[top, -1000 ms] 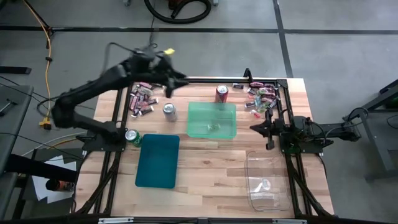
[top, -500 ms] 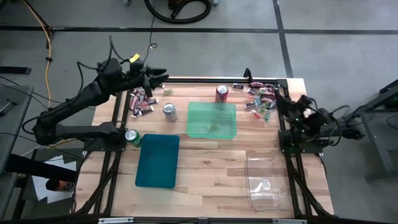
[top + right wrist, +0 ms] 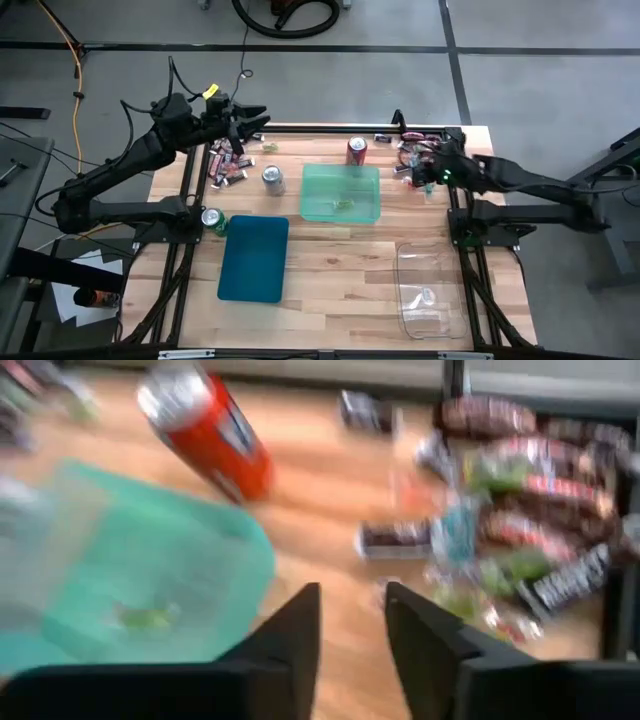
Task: Organize candy in baskets
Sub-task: Put the red gummy into the green bin
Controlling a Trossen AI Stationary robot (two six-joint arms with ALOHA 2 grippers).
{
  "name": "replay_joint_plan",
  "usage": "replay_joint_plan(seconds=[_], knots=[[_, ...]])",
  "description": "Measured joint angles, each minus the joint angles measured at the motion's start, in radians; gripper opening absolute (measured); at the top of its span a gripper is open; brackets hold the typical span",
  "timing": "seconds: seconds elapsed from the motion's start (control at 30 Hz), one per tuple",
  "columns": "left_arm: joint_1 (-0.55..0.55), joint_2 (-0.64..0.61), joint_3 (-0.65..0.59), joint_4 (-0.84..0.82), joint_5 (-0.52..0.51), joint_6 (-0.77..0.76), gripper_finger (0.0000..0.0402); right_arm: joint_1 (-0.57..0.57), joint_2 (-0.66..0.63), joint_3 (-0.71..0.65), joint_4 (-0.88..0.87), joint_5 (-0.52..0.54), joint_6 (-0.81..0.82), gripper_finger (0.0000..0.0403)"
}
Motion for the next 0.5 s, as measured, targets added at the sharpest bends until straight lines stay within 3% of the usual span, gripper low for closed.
replay_joint_plan(seconds=[0.17, 0.33, 0.5], knots=[[0.0, 0.0, 0.0, -0.001, 0.0, 0.035, 0.0184, -0.168, 0.199, 0.001, 0.034, -0.179, -0.111, 0.0183], [0.0, -0.001, 0.0, -0.002, 0.0, 0.036, 0.0184, -0.295, 0.38, 0.002, 0.039, -0.272, -0.261, 0.019], [0.0, -0.001, 0.0, -0.002, -0.001, 0.037, 0.0184, -0.345, 0.507, 0.002, 0.064, -0.307, -0.35, 0.019]])
